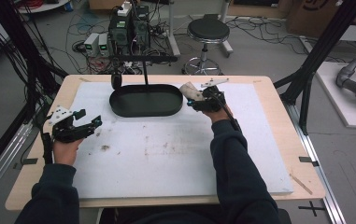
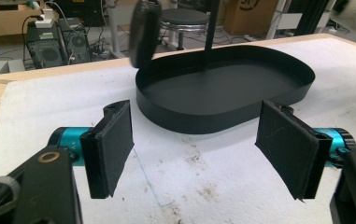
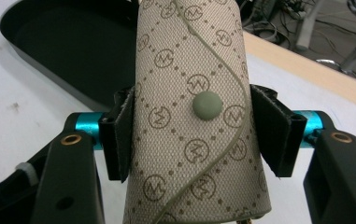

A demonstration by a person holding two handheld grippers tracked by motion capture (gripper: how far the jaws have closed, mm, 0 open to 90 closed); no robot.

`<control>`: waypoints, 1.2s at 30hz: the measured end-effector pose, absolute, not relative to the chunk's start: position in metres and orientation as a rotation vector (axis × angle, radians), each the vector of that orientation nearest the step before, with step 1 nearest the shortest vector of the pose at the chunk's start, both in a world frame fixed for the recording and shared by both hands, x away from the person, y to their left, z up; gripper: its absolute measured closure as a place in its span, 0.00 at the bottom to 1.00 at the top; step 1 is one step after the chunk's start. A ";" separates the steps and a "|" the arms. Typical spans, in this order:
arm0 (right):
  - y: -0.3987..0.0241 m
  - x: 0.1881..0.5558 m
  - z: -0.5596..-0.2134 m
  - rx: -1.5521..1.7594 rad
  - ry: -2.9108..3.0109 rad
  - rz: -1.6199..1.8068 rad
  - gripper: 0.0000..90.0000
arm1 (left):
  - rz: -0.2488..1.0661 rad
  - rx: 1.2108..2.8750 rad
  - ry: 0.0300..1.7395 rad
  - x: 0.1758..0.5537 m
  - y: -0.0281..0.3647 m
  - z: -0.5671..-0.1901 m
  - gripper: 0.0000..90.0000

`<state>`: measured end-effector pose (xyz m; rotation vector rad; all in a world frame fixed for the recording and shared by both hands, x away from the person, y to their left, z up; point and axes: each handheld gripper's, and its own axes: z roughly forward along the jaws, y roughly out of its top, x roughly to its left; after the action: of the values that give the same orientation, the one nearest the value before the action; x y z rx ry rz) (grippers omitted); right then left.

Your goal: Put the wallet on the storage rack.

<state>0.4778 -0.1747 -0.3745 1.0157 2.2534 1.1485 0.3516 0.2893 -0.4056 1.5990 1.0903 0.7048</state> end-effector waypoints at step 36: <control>-0.067 0.536 -0.422 1.015 2.349 1.000 0.35 | 0.711 1.575 1.111 0.345 0.300 -0.408 0.30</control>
<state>0.5361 -0.0667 -0.4220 1.0154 2.3493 1.0004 0.3454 0.3000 -0.4081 1.5752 1.1114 0.7114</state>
